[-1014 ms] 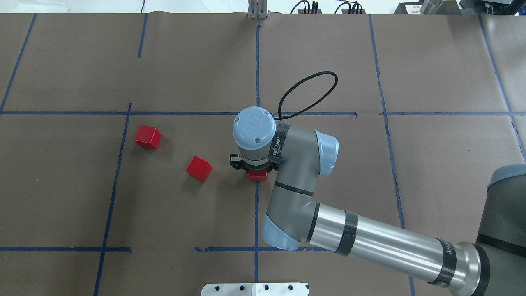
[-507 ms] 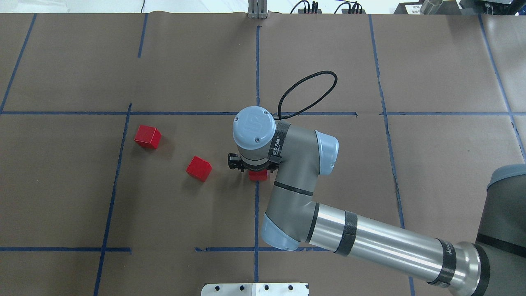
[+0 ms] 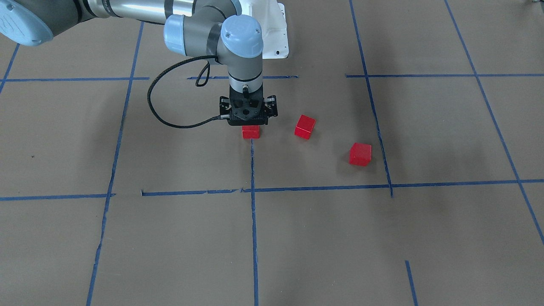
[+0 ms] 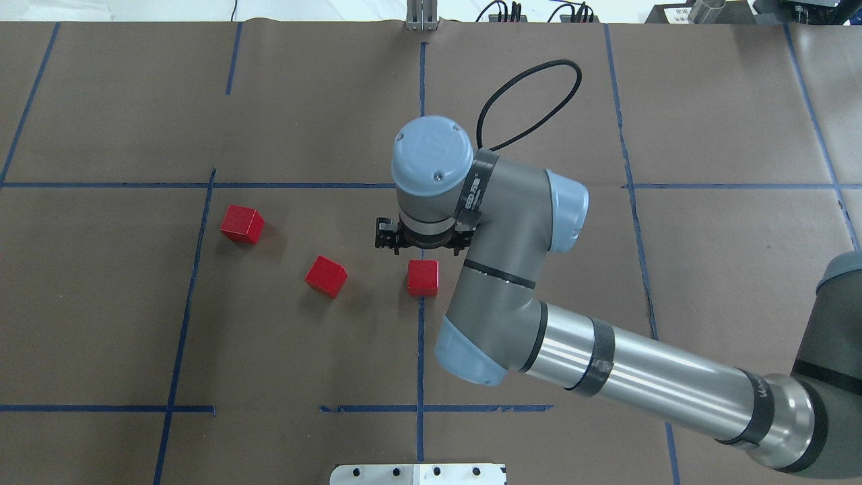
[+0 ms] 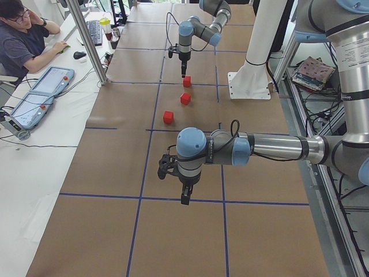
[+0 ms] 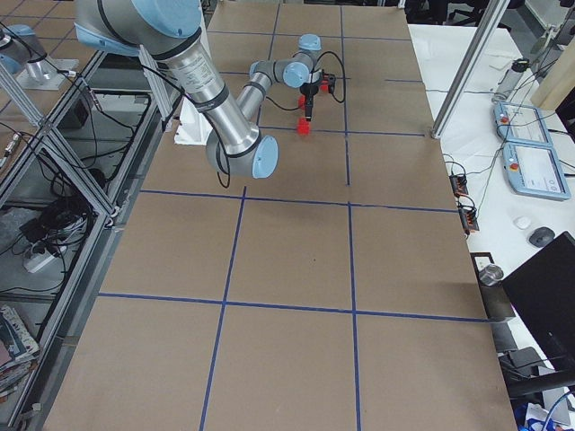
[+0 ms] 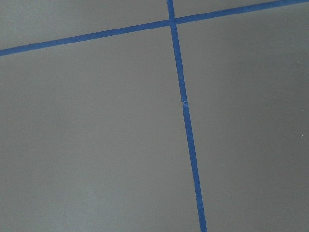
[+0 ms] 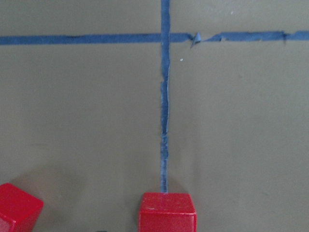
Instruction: Form red blocks into L shape at center
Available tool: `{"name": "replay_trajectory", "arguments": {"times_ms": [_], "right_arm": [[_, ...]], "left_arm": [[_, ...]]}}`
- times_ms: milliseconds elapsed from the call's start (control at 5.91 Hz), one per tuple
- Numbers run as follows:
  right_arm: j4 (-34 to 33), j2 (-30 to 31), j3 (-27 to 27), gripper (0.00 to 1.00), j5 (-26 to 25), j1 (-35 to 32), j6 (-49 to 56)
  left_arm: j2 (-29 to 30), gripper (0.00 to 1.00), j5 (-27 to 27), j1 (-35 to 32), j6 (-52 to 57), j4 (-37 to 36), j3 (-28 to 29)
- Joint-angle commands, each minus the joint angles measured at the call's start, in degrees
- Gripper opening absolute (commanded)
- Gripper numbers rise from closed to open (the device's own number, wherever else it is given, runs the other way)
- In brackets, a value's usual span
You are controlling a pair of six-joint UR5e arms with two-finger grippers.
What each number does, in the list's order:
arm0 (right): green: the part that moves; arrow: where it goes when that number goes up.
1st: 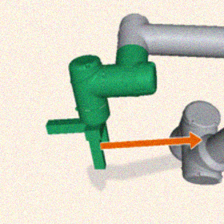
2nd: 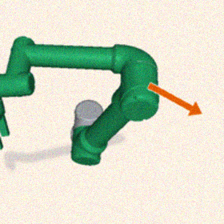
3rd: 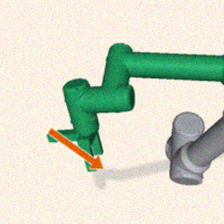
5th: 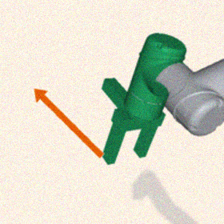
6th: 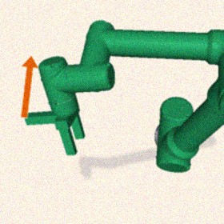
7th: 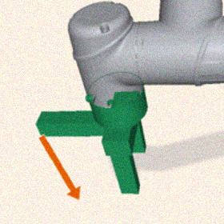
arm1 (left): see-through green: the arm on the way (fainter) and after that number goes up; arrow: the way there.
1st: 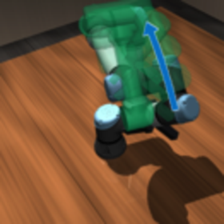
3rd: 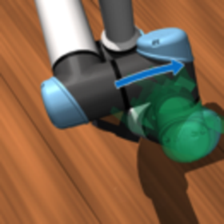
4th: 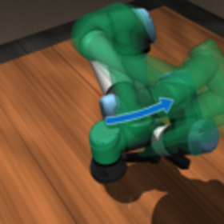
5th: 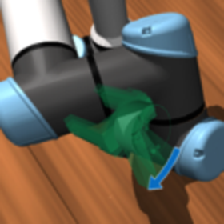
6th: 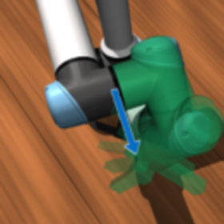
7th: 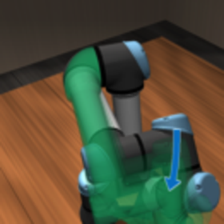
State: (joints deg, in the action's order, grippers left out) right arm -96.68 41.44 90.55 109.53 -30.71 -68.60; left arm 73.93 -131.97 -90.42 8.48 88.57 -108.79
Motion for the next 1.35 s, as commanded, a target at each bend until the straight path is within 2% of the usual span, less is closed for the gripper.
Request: {"name": "replay_trajectory", "arguments": {"times_ms": [0,169,676,1014,1184], "right_arm": [[-2.81,4.22,3.22,1.0,9.5,-10.45,11.39],[-2.81,9.39,5.32,1.0,11.38,-16.17,20.34],[-2.55,28.53,9.45,1.0,16.83,-33.14,54.77],[-2.19,48.8,20.13,1.0,17.29,-43.77,73.78],[-2.11,56.74,21.67,1.0,20.86,-51.92,84.23]], "left_arm": [[0.07,1.0,0.05,2.43,0.05,0.02,-0.54],[0.24,1.0,0.05,3.14,-0.04,0.02,-1.51],[6.74,1.0,-0.04,3.15,-0.57,0.02,-3.54],[8.06,1.0,-9.22,3.41,-0.83,-0.06,-3.54],[10.68,1.0,-9.53,4.19,-6.14,-0.15,-3.71]]}}
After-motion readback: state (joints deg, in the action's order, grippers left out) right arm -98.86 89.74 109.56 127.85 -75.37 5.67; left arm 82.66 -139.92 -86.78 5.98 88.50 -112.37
